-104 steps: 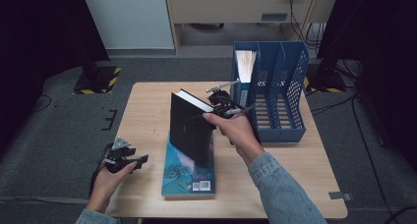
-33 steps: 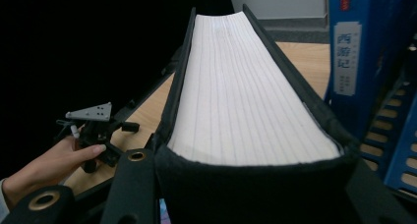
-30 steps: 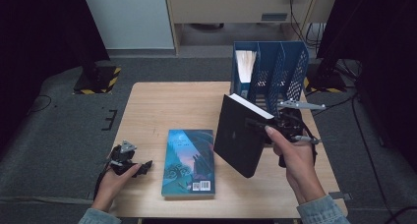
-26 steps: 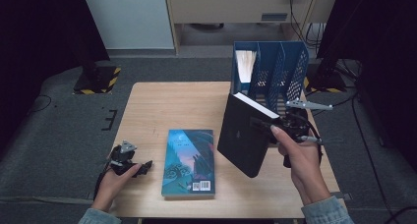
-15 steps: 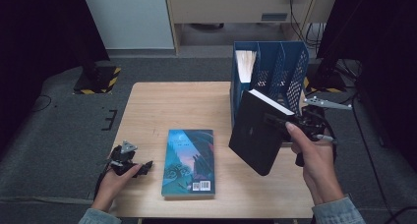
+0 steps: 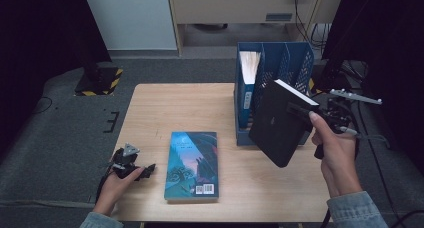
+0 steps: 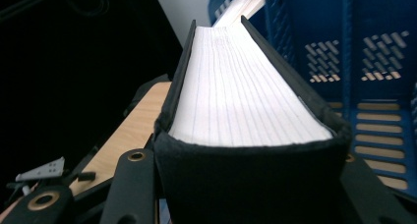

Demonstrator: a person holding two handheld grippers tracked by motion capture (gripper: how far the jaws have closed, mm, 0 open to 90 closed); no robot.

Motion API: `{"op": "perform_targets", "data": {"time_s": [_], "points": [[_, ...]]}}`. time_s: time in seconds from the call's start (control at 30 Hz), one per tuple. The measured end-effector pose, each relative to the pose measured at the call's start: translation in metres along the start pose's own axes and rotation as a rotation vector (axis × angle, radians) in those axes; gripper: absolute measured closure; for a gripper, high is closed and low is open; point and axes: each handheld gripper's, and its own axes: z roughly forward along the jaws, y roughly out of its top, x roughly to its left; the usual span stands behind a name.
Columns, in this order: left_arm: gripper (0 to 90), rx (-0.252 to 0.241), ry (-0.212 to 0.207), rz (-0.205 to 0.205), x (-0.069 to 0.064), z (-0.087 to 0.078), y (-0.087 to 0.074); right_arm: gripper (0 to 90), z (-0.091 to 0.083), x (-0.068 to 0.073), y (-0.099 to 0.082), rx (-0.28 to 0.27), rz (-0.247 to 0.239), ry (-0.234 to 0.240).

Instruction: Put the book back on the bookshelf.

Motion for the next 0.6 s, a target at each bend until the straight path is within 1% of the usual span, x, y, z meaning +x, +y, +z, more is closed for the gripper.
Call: {"op": "perform_targets", "data": {"time_s": [0.17, 0.2, 0.33, 0.53, 0.6], "points": [[0.0, 0.0, 0.001, -0.002, 0.0, 0.0, 0.0, 52.6, -0.006, -0.007, 0.013, -0.026, 0.015, -0.023], [0.0, 0.0, 0.001, -0.001, 0.0, 0.0, 0.0, 52.6, -0.007, -0.008, 0.016, -0.032, 0.008, -0.032], [0.0, 0.001, 0.0, -0.001, 0.0, 0.0, 0.0, 52.6, -0.007, -0.016, 0.025, -0.042, 0.013, -0.065], [0.0, -0.001, 0.001, -0.001, 0.0, 0.0, 0.0, 52.5, 0.0, -0.037, 0.039, -0.038, 0.045, -0.105], [0.0, -0.002, 0.0, -0.001, 0.0, 0.0, 0.0, 52.5, 0.003, -0.043, 0.043, -0.036, 0.045, -0.121]]}}
